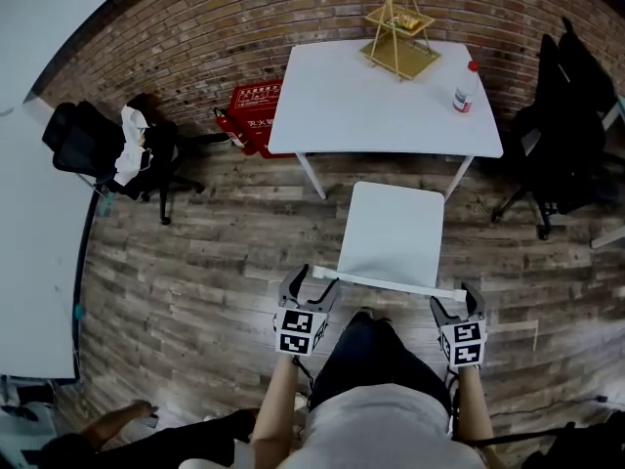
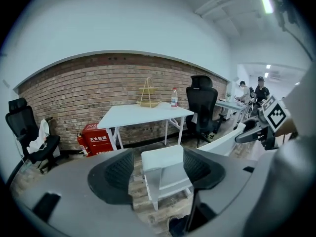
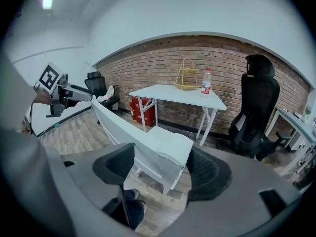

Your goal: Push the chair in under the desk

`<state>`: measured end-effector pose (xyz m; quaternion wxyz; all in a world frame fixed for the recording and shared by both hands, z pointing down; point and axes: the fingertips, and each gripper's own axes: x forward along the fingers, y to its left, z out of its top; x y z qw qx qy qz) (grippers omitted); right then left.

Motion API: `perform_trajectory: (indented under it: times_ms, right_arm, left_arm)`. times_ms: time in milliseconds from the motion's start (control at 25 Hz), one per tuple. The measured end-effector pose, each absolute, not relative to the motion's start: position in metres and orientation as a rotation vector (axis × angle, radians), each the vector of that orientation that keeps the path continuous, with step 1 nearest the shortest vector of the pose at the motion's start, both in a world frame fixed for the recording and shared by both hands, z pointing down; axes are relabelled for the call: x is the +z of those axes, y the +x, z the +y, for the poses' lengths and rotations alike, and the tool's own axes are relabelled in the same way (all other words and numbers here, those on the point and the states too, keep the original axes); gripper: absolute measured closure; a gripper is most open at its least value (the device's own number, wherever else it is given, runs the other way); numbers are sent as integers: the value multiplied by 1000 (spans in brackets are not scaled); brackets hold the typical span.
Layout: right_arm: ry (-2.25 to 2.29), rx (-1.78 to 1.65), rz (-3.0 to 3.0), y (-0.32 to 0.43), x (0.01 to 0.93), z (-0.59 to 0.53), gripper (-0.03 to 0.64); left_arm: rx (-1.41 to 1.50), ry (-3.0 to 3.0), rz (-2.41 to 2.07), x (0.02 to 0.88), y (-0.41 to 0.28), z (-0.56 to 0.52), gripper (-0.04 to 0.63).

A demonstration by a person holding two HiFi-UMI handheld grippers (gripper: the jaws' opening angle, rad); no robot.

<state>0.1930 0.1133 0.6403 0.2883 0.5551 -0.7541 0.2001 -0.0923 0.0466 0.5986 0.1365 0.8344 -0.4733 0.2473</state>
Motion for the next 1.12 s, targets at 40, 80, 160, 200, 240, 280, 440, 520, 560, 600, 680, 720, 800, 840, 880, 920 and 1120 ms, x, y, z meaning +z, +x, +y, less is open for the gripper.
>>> perform_trajectory:
  times_ms: [40,80,160,200,240,280,440,520,560,600,680,720,800,840,880,920,1120]
  right_arm:
    - [1471,537,-2024,192,641,114,296]
    - [1456,539,-2035,190,641,113,296]
    - [1426,538,-2052,189,642,111,296]
    - [1413,536,-2057,188,643,111,295]
    - [1401,533,-2057,187,644,111,295]
    - [1388,532,-2053,185,644,111,295]
    - [1368,517,-2039,182,642,108,295]
    - [1369,516,-2042,182,644,108,293]
    - [1367,517,-2044,181,644,108,293]
    - [1363,519,-2048,180,644,107,293]
    - [1357,525,-2054,179,644,106,291]
    - [1356,526,-2056,179,644,105,291]
    - [1360,525,-2056,179,644,105,290]
    - [1365,526,-2051,180,644,105,290]
    - [1370,528,-2043,180,644,105,286]
    - [1375,531,-2035,181,644,105,281]
    - [1371,552,-2017,182,643,102,279]
  left_arm:
    - [717,2428,-1349,598,-93,46,277]
    - [724,2441,-1322,598,-93,45,264]
    - [766,2467,-1243,604,-91,45,253]
    - [796,2481,-1196,608,-89,46,253]
    - [824,2492,-1152,613,-87,47,253]
    - [848,2499,-1119,618,-85,47,252]
    - [811,2501,-1037,627,-77,42,249]
    - [740,2467,-1001,631,-79,43,249]
    - [710,2454,-984,633,-80,44,250]
    - [694,2451,-967,634,-80,44,250]
    - [702,2467,-940,634,-79,43,249]
    - [710,2476,-931,634,-78,42,249]
    - [713,2484,-934,633,-77,42,250]
    - [713,2481,-944,633,-77,42,250]
    - [716,2475,-955,632,-77,42,250]
    - [721,2468,-966,632,-77,42,250]
    - [735,2453,-991,632,-77,41,250]
